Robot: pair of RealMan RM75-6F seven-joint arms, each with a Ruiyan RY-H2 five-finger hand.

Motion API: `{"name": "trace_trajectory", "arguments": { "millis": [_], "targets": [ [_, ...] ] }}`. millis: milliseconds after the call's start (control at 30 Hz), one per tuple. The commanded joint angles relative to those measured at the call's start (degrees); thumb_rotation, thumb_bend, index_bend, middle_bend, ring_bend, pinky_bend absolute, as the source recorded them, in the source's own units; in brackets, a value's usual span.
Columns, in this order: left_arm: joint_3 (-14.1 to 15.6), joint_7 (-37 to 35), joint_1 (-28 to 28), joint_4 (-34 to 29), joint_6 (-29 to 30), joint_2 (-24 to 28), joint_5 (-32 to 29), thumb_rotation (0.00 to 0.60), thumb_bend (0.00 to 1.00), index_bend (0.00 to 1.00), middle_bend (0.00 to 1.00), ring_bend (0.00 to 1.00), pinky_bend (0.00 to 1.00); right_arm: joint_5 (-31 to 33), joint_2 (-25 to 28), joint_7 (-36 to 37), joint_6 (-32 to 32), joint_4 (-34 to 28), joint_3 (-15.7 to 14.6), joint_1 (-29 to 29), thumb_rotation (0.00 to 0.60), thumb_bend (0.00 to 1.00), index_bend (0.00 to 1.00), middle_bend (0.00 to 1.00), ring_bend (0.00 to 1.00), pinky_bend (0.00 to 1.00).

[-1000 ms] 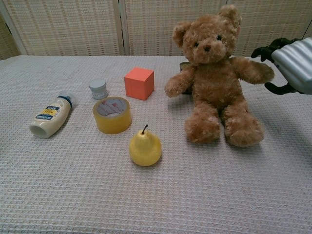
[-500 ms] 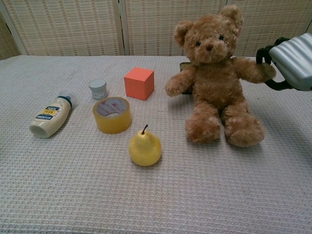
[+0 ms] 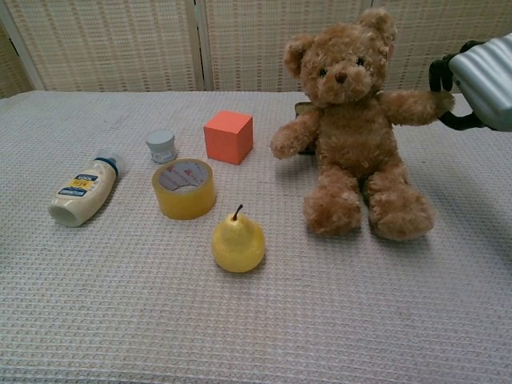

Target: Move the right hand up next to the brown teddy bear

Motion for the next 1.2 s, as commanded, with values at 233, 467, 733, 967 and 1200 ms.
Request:
{"name": "trace_trajectory", "arguments": {
  "millis": [233,467,733,967,1200],
  "targets": [
    [0.1,-0.1,-0.1,0.0,-0.2,0.0,0.1,0.600,0.54,0.27,0.37,0.36,0.56,-0.9,0.0,1.0,-1.9,0.7,-2.8,-2.1,0.600,0.18,0.54,0.50,0.40,0.61],
    [0.1,0.0,-0.1,-0.3,-0.2,0.1,0.0,0.600,0.54,0.27,0.37,0.36,0.56,-0.2,1.0,1.0,1.4,-0.6,-1.9,-1.1,0.600,0.18,0.54,0.50,0.40,0.61],
    [0.2,0.0,-0.1,-0.3,-0.4,0.1,0.1,0.600,0.54,0.27,0.37,0.36,0.56,0.6,1.6,1.3,-0.2,-2.4,-2.0,-1.4,0.600,0.18,0.54,0.50,0.40,0.61],
    [0.2,0.0,-0.2,-0.2,-0.7,0.2,-0.2,0.600,0.54,0.27,0.37,0.36,0.56,0.1,0.6,1.2,-2.4,-0.9,-3.5,-2.1,0.600,0.18,0.54,0.50,0.40,0.61],
    [0.2,-0.2,-0.1,-0.3,-0.6,0.3,-0.2,0.600,0.54,0.27,0.37,0.36,0.56,0.4,1.1,0.2,1.8,-2.1,-2.3,-0.7,0.600,0.18,0.54,0.50,0.40,0.61]
  ]
}}
